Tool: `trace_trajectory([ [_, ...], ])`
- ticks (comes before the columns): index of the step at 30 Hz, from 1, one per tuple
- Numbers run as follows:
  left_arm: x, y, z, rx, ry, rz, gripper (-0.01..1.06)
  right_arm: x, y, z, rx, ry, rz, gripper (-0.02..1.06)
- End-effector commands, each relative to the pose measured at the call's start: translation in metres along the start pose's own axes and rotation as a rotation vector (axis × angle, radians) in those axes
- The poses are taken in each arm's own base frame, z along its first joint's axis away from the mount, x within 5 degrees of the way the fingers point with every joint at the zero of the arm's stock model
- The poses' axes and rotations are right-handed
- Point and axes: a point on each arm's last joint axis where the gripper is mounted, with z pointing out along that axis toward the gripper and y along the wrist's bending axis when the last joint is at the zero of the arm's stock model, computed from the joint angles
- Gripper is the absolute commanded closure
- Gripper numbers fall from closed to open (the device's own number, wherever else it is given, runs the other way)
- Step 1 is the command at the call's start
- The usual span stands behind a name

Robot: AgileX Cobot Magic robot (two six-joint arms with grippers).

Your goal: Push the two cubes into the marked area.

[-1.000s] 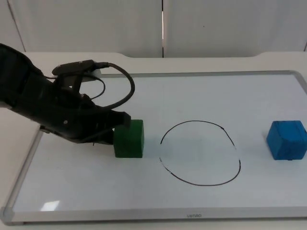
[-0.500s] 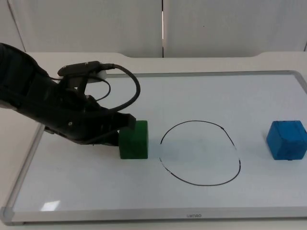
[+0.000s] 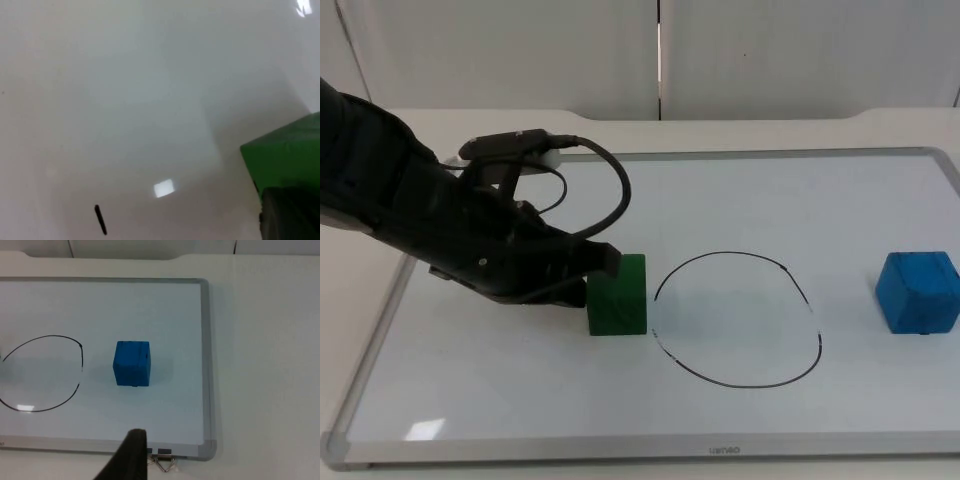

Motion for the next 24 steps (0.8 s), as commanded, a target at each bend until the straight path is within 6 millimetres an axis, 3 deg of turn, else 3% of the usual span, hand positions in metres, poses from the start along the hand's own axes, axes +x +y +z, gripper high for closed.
trace_trajectory([
  [1, -0.0029, -0.0027, -0.0009, 0.010, -0.013, -0.009, 1.05, 0.0010, 0.0001, 0.0011, 0.004, -0.005, -0.006, -0.01],
  [24, -0.0034, -0.0063, -0.0008, 0.044, -0.019, -0.021, 1.05, 0.0010, 0.0001, 0.0011, 0.004, -0.005, -0.006, -0.01],
])
